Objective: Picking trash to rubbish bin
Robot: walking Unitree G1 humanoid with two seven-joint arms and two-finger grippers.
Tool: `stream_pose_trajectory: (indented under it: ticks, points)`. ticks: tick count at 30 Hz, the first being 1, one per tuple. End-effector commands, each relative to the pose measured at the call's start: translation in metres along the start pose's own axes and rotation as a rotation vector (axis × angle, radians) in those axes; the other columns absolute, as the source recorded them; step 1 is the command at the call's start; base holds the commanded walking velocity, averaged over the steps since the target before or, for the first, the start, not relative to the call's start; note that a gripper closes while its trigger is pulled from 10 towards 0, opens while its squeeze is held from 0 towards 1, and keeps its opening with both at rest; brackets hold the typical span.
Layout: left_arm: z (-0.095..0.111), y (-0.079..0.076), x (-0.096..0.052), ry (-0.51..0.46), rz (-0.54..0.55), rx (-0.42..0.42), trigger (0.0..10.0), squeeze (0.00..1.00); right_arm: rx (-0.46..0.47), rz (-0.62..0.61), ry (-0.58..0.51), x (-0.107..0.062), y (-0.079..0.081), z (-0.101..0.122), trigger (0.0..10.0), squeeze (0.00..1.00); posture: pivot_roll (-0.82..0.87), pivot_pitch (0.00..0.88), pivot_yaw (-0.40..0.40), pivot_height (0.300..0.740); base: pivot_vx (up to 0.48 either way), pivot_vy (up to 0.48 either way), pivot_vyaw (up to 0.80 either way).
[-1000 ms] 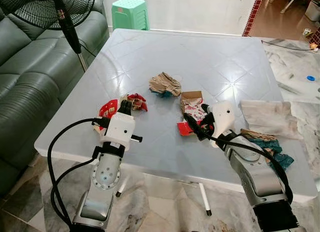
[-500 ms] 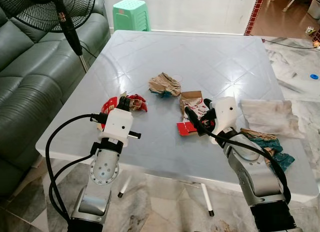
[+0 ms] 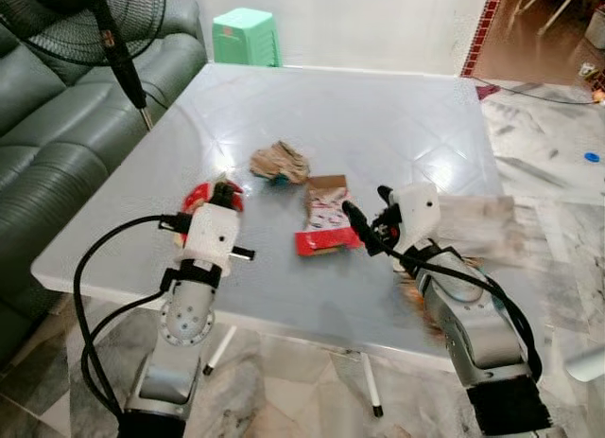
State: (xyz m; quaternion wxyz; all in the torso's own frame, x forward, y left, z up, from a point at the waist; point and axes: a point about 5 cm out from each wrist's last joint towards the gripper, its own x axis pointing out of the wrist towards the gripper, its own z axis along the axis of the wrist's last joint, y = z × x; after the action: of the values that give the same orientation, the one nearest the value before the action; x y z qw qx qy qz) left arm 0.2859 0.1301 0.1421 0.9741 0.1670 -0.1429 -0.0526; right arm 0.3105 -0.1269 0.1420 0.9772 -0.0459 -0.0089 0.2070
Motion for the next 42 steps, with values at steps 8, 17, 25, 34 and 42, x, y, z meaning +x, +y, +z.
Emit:
stream_pose_trajectory:
  ticks: [8,17,25,34,42]
  points:
    - [0.003,0.011,-0.001,-0.025,0.05,0.014,0.0,0.0,-0.006,0.012,-0.014,0.0,0.0,0.004,10.0,0.0,-0.04,0.05,0.014,0.74,0.0,0.0,0.0]
    - [-0.001,0.037,-0.004,0.002,0.176,0.091,0.0,0.0,0.003,0.008,-0.02,0.001,-0.001,0.005,10.0,0.0,-0.03,0.055,0.019,0.74,0.0,0.0,0.0]
    - [-0.001,0.039,-0.007,0.014,0.195,0.102,0.0,0.0,0.006,0.014,-0.025,0.001,0.0,0.006,10.0,0.0,-0.03,0.061,0.023,0.74,0.0,0.0,0.0]
    - [-0.012,0.051,-0.033,0.086,0.203,0.141,0.0,0.0,0.034,0.111,-0.042,0.0,0.011,0.009,10.0,1.0,-0.02,0.07,0.025,0.74,0.0,0.0,0.0]
    - [-0.016,0.05,-0.057,0.134,0.174,0.166,0.0,0.0,0.067,0.145,-0.052,0.005,0.024,0.008,10.0,1.0,0.02,0.069,0.03,0.74,0.0,0.0,0.0]
